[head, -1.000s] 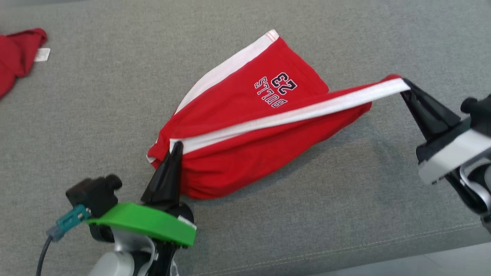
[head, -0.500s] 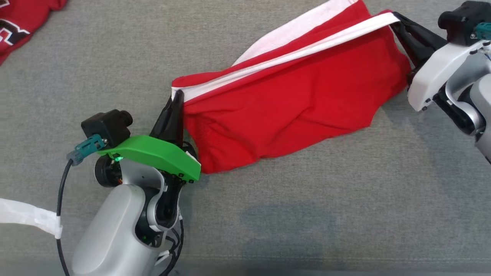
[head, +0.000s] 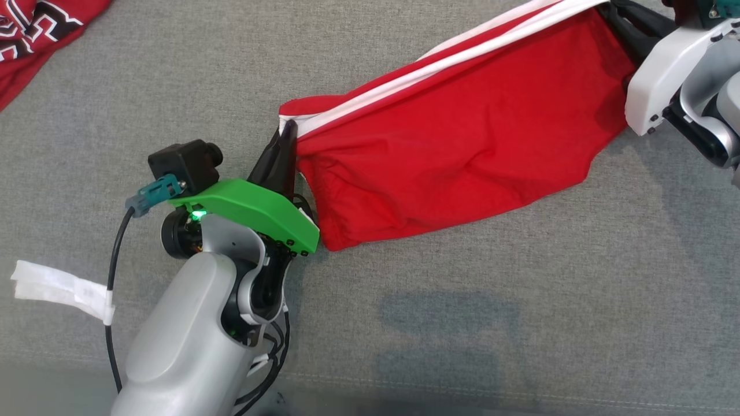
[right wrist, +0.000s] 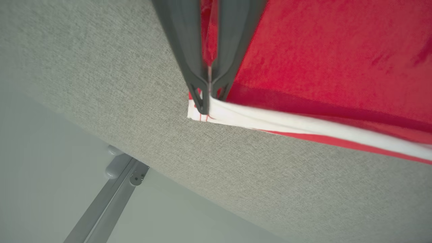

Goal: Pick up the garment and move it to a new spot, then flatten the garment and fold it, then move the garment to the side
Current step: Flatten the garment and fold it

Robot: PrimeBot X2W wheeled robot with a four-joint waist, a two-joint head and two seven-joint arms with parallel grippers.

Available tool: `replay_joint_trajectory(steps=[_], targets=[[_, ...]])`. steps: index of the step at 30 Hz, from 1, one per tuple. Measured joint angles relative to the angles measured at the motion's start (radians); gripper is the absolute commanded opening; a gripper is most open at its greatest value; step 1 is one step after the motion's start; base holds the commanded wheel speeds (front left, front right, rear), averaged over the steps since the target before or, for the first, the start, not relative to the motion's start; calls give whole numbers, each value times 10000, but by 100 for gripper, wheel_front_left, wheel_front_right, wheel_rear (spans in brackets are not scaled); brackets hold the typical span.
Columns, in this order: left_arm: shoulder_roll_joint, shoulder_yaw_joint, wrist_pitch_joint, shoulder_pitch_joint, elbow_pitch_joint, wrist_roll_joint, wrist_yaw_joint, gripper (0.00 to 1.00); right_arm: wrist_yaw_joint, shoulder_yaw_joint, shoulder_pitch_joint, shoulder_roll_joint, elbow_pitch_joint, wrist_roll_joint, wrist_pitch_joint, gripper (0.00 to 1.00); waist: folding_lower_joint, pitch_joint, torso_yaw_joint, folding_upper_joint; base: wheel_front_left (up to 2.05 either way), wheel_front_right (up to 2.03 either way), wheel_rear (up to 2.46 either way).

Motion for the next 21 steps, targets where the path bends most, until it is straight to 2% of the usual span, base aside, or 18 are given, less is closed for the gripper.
replay_joint_trajectory(steps=[1,2,3,7,12,17,21], targets=[[-8,-8,27,-50,82,0,0,34,-2,115,-89,4,102,2,-44,100,0,-7,-4,0,0,0,0],[-21,-10,29,-98,146,-2,0,55,0,247,-189,15,217,-8,-27,100,0,-16,-14,0,0,0,0],[-29,-35,48,-146,192,0,0,100,-2,370,-245,33,303,-13,-12,100,0,-28,-29,0,0,0,0],[88,-232,249,-186,291,63,15,100,-2,719,-400,146,230,265,-17,100,0,-92,-150,0,0,0,0],[614,-408,213,144,-98,591,245,100,-2,1047,-476,-142,-454,1122,263,100,0,-277,-322,0,0,0,0],[1168,-397,-658,852,-1350,1361,725,100,-2,796,-506,-723,-709,2184,1005,100,0,-429,-517,0,0,0,0],[1356,-520,-1411,1426,-2100,2086,1114,100,-2,443,-159,-848,-194,2970,1693,100,0,-420,-412,0,0,0,0]])
